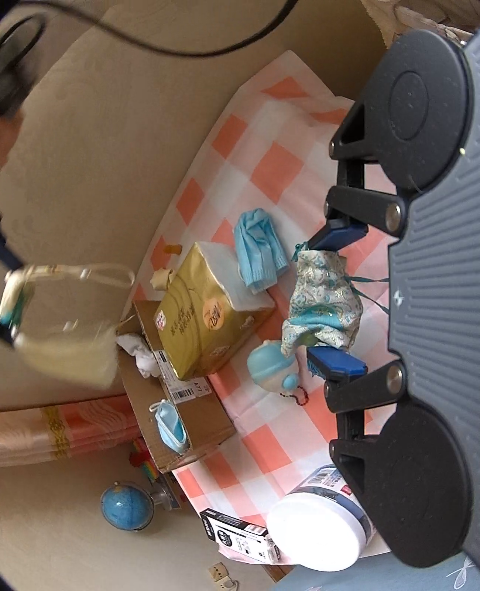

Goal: Organize soft objects
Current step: 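Lower the drawstring bag into the cardboard box and open the right tool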

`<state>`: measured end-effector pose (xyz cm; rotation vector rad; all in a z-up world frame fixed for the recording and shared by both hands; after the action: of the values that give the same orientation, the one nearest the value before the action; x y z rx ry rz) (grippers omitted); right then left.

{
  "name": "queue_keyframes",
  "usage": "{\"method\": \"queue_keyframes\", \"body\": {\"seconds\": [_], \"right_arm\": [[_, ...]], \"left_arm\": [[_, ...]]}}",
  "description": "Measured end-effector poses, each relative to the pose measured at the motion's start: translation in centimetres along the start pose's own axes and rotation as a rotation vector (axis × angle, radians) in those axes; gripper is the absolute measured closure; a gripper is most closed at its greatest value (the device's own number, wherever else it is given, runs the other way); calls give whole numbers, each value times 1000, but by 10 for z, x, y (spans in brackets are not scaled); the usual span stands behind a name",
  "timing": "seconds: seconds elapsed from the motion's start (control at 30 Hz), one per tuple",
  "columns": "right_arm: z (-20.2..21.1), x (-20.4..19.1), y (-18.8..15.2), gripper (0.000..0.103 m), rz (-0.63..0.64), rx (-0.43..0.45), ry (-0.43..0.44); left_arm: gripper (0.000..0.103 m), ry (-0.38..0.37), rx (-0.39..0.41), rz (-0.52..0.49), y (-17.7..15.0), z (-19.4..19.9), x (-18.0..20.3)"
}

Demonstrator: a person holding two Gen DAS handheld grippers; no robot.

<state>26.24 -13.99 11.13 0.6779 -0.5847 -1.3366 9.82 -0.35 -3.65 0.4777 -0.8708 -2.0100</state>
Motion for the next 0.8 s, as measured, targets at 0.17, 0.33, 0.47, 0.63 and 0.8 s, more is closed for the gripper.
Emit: {"method": "queue_keyframes", "body": {"seconds": [0.17, 0.33, 0.47, 0.63, 0.8], "right_arm": [[-31, -24, 33, 19, -13, 4, 25], [-73, -34, 49, 19, -69, -10, 48], [-112, -32, 45, 19, -130, -53, 43], [-159, -24, 24, 19, -160, -122, -31], [-189, -13, 4, 16, -178, -171, -89]], "left_arm": [[47, 13, -10, 28, -4, -4, -11], [47, 31, -27, 62, -9, -9, -25], [47, 42, -40, 78, -11, -14, -33], [47, 45, -55, 94, -13, -19, -39], [47, 45, -66, 98, -13, -24, -41]]}}
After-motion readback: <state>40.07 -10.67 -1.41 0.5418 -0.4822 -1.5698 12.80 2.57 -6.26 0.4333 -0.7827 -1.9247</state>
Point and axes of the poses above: each gripper's, at about its wrist camera, not at the fingertips, and z roughly against the way its jaws point, x to its right, y to its top, the point moved 5 cm from there along -z, roughly the way its jaws point, and after that the axes turned 4 degrees about x, right-handed, at the moved point
